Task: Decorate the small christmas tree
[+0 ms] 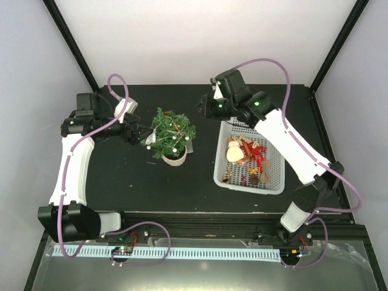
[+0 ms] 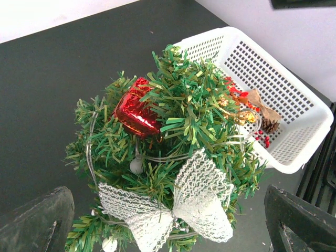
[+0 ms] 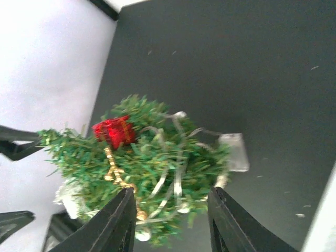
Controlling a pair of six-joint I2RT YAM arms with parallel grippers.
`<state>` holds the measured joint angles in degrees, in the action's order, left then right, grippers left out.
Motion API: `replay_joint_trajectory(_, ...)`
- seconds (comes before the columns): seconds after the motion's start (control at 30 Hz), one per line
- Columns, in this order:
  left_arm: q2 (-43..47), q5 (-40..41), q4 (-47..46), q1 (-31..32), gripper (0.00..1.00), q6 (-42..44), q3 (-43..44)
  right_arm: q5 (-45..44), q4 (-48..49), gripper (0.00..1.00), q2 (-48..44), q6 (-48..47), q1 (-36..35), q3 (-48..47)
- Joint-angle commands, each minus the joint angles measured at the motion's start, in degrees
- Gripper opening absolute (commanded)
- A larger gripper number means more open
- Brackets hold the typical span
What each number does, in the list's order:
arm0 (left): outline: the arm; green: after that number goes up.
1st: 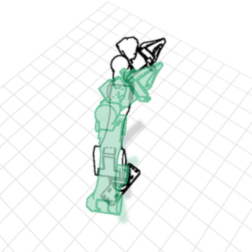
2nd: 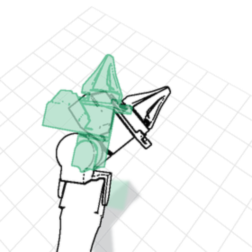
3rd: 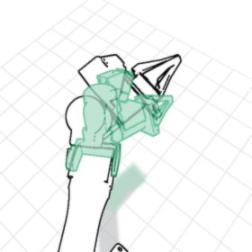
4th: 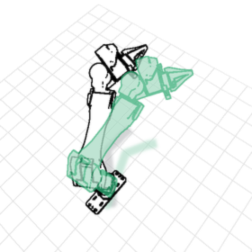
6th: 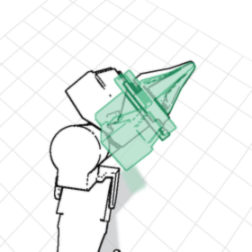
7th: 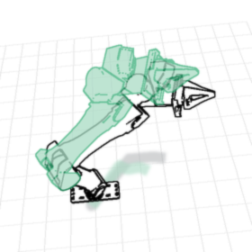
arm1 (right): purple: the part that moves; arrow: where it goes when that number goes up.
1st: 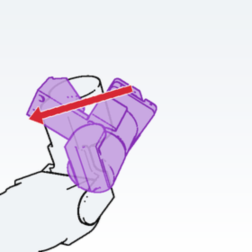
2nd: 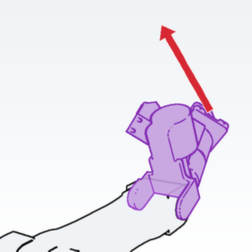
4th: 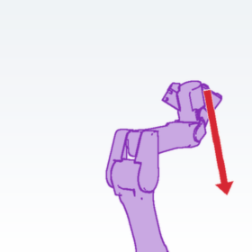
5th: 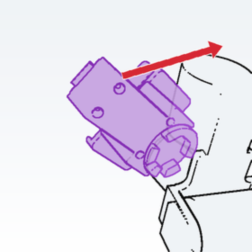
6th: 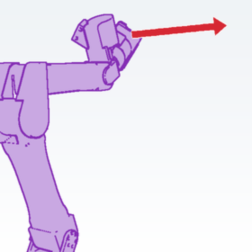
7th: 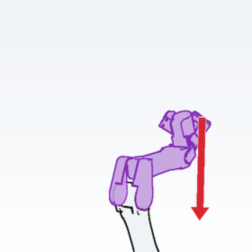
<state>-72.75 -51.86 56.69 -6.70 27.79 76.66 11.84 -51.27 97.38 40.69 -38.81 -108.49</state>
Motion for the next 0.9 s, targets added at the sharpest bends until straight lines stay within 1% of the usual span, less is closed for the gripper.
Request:
replay_joint_trajectory(0.0,1.0,-0.5,-0.6,-0.4,0.99,-0.1,0.5,-14.0,-4.0,0.4,-5.6,-5.1,2.1,3.8)
replay_joint_trajectory(0.07,0.9,0.0,-0.4,-0.4,0.99,-0.1,1.1,-16.0,-3.0,0.39,-7.8,-6.0,4.1,9.0)
replay_joint_trajectory(0.17,0.9,1.9,0.3,-0.4,0.99,0.4,2.3,-14.4,-0.8,0.39,-10.2,-7.7,8.3,17.6)
replay_joint_trajectory(0.27,0.7,3.8,1.9,-0.4,0.99,1.5,4.7,-13.4,1.0,0.36,-11.6,-9.1,12.2,26.1)
replay_joint_trajectory(0.37,0.9,6.1,3.3,-0.5,0.99,2.2,6.7,-12.2,5.0,0.33,-13.3,-9.8,14.2,34.1)
replay_joint_trajectory(0.57,0.6,8.8,4.2,-0.6,0.99,3.2,8.3,-11.6,9.1,0.31,-13.1,-10.2,14.6,43.1)
replay_joint_trajectory(0.73,-0.2,8.4,3.9,-0.5,0.99,2.0,8.6,-12.2,12.5,0.31,-11.0,-8.6,15.1,46.6)
replay_joint_trajectory(0.8,-0.3,8.2,3.8,-0.5,0.99,1.8,8.6,-13.5,13.7,0.31,-10.5,-7.2,15.7,48.1)
replay_joint_trajectory(0.87,-0.3,8.2,3.9,-0.4,0.99,1.9,8.6,-15.4,14.6,0.34,-10.6,-5.8,16.7,49.7)
